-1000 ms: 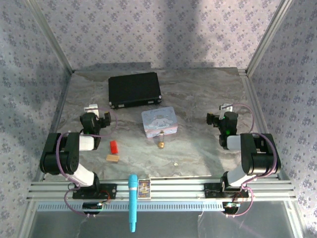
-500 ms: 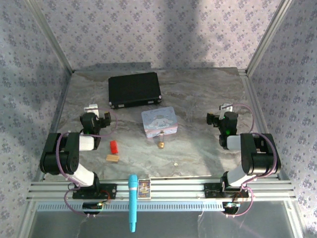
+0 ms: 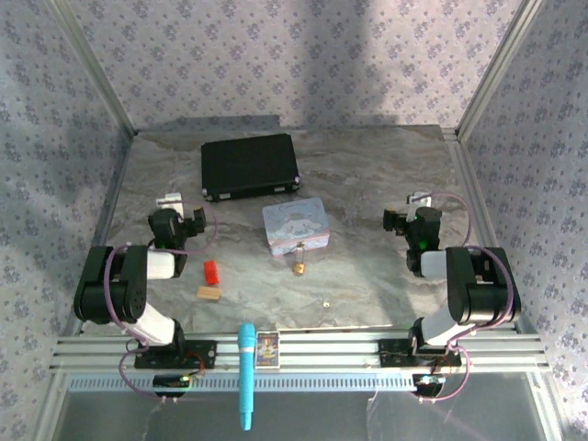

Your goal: Unlock the padlock with the key

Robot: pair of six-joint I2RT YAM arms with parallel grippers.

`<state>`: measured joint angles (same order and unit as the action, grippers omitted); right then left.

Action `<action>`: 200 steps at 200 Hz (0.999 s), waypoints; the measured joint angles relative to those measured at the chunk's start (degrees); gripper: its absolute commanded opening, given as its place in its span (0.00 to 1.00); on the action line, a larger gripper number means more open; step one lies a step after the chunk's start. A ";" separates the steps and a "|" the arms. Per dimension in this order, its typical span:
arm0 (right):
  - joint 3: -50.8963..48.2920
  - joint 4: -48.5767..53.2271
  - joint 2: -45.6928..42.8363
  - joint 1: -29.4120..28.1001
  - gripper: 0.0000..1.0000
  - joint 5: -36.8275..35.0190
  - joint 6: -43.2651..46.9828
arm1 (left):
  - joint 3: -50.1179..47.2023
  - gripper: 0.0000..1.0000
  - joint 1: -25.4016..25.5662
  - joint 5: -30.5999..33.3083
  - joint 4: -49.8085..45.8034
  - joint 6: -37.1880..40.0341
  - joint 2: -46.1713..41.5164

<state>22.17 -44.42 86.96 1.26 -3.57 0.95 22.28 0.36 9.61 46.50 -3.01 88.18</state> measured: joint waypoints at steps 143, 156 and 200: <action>13.16 36.39 -26.03 1.81 0.99 5.55 -14.08 | 6.64 1.00 -0.02 2.12 -29.66 -23.21 -30.08; 14.82 40.74 -26.69 2.51 0.99 9.92 -16.52 | 6.29 1.00 -0.37 -0.59 -32.04 -28.50 -33.46; 16.65 54.36 -26.40 -2.93 0.99 19.54 -19.69 | 8.61 1.00 1.05 -12.07 -47.23 -38.16 -36.89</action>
<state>38.83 9.93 60.55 -1.67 15.97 -18.74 30.89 1.41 -2.46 -0.73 -41.17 51.29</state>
